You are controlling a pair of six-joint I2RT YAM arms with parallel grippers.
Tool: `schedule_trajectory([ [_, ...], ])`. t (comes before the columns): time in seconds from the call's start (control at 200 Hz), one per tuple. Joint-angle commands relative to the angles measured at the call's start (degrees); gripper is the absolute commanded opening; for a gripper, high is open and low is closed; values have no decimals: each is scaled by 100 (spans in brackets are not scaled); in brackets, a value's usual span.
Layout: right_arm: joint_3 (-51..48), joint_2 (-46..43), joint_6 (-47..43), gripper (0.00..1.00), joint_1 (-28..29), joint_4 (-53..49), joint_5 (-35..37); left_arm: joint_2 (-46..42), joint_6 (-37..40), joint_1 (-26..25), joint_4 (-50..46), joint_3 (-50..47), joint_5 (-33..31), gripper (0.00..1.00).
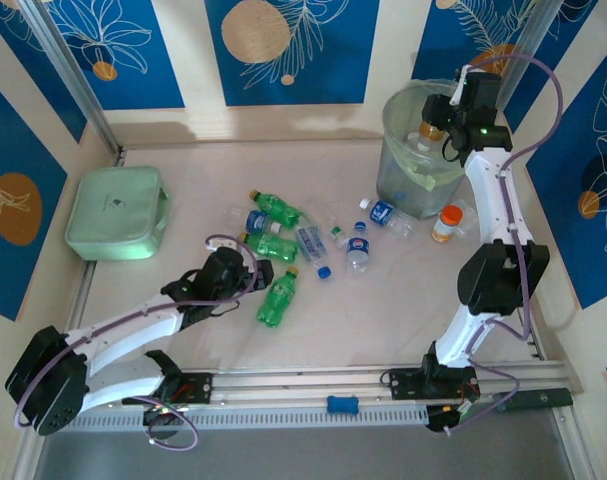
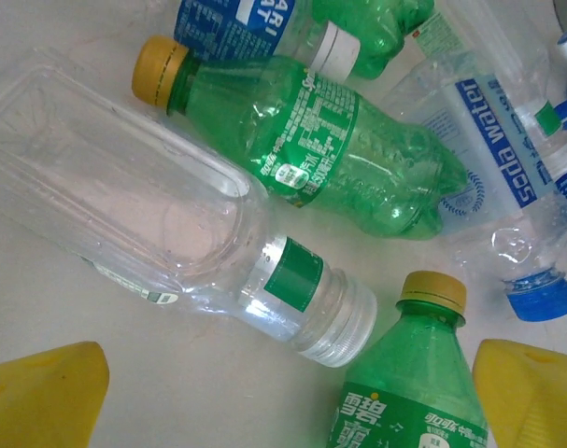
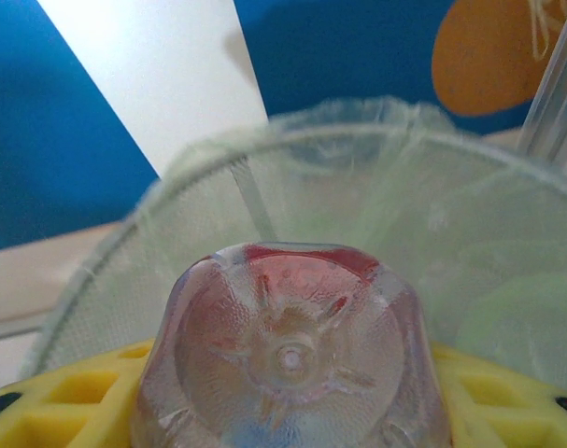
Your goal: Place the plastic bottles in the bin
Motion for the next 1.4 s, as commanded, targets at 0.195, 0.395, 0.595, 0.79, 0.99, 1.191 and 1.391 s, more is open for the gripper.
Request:
schedule_trajectory([
  [0.195, 577, 442, 193, 53, -36, -569, -244, -357, 157, 40, -85, -62, -364, 99],
  [0.395, 942, 456, 227, 71, -33, -761, -303, -343, 166, 37, -110, 3, -363, 99],
  [0.595, 1090, 115, 218, 80, 58, -845, -340, -355, 246, 38, -158, 88, -366, 99],
  [0.79, 287, -709, 319, 82, 397, -378, -433, -383, 266, 37, -153, 83, -315, 99],
  [0.99, -1543, -1883, 896, 83, 942, 653, -746, -358, 518, 36, -139, 137, 189, 99],
  [1.191, -3295, -2838, 1635, 84, 1661, 1198, -722, -278, 775, 27, -481, 276, 563, 99],
  [1.391, -5009, -3626, 2521, 89, 2090, 1955, -846, -303, 877, 14, -864, 375, 681, 99],
])
